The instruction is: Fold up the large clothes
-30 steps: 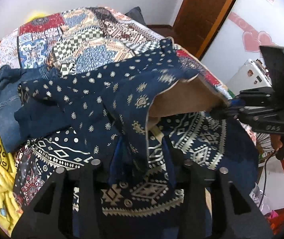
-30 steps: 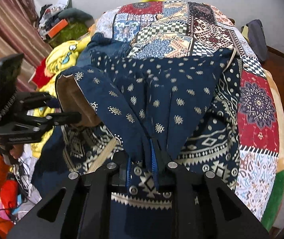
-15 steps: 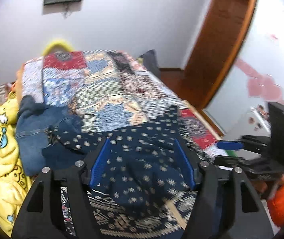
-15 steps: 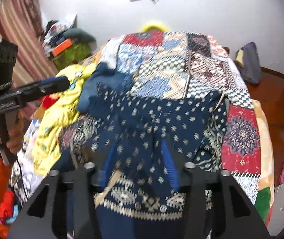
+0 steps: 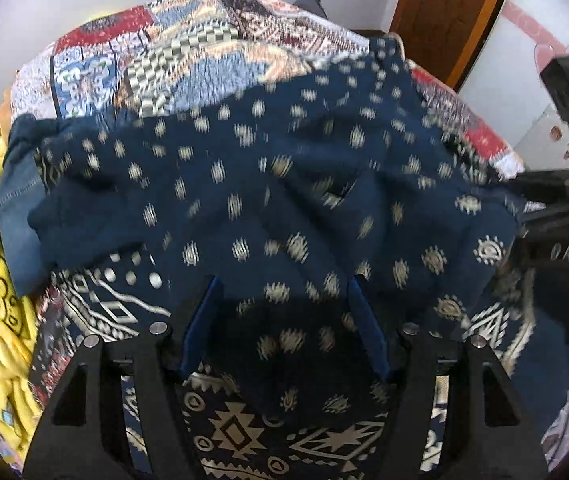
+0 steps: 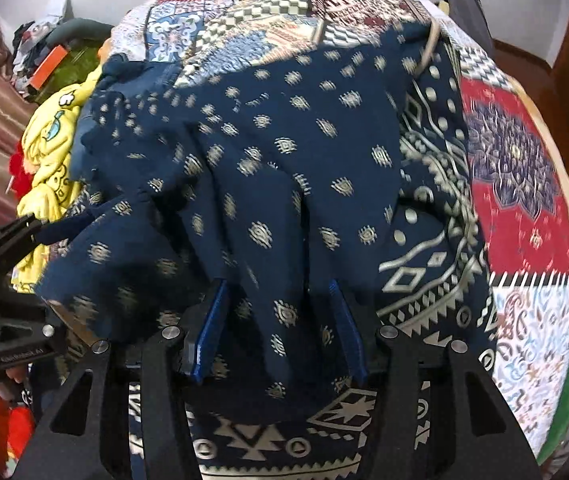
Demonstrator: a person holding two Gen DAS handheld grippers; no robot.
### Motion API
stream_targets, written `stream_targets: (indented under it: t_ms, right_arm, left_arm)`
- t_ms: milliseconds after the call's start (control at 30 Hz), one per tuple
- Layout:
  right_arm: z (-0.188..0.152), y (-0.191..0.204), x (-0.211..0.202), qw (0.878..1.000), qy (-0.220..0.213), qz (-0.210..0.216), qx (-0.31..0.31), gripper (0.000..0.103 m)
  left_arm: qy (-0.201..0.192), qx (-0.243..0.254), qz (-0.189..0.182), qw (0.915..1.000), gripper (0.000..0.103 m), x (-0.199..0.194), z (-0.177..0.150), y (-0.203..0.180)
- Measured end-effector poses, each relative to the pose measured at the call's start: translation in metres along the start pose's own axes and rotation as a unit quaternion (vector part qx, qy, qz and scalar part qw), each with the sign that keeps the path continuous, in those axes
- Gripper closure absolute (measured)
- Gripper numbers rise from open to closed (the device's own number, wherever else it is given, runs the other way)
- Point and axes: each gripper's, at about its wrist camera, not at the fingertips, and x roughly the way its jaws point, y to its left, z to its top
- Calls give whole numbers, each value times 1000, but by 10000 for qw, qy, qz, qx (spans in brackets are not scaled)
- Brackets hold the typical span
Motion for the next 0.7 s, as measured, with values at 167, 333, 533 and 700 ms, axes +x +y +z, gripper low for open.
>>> stream_targets:
  t_ms: [167, 333, 533, 700]
  right_arm:
    - [0, -6, -21, 9999, -103, 125, 2, 55]
    - [6, -13, -54, 9982, -591, 28, -68, 55]
    - [29, -43, -71, 9941, -1046, -230, 171, 44]
    - [53, -70, -51, 9925, -1019, -390, 551, 43]
  left_arm:
    - [-170, 81, 24, 9998, 37, -16, -3, 7]
    - [-706, -232, 283, 9968, 28, -54, 6, 48]
    - [-908, -1215, 706, 9859, 17, -62, 13, 142]
    - [-659, -2204, 284, 9728, 17, -35, 4, 211]
